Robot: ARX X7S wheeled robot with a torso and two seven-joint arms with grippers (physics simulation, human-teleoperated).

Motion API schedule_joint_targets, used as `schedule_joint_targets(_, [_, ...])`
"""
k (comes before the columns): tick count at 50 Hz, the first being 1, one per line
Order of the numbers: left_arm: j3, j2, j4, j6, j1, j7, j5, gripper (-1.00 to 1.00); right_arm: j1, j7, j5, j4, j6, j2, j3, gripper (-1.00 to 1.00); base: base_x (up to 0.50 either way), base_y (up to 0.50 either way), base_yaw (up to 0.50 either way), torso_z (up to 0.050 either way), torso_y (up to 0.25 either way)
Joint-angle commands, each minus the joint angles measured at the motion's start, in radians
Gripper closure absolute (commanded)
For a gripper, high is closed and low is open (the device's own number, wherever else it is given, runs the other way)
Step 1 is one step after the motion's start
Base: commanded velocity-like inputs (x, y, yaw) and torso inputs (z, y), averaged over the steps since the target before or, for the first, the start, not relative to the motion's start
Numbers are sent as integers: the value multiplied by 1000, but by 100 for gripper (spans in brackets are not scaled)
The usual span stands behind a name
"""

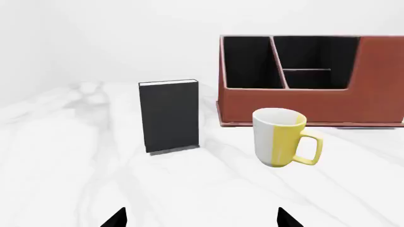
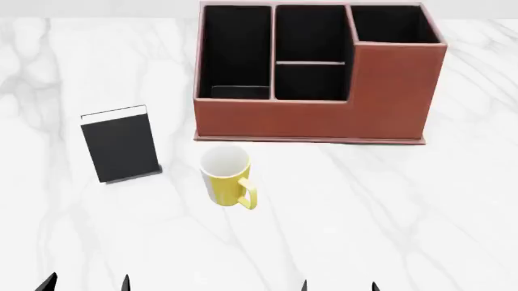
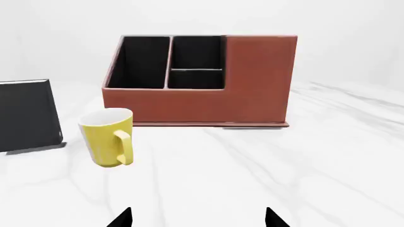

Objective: Pick up the yellow and white mug and place it to the right of the caddy.

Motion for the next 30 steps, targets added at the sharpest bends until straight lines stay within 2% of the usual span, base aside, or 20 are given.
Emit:
schedule_joint_targets(1, [21,-16,0,-2,-1,-15,-16,-100,3,8,27,-1,7,17,-19,-100,0,0,0,0,0])
schedule_joint_targets(30, [97,-72,1,-23,-9,-109,-43,-100,13,93,64,6,19,74,-91,-100,0,0,0,0,0])
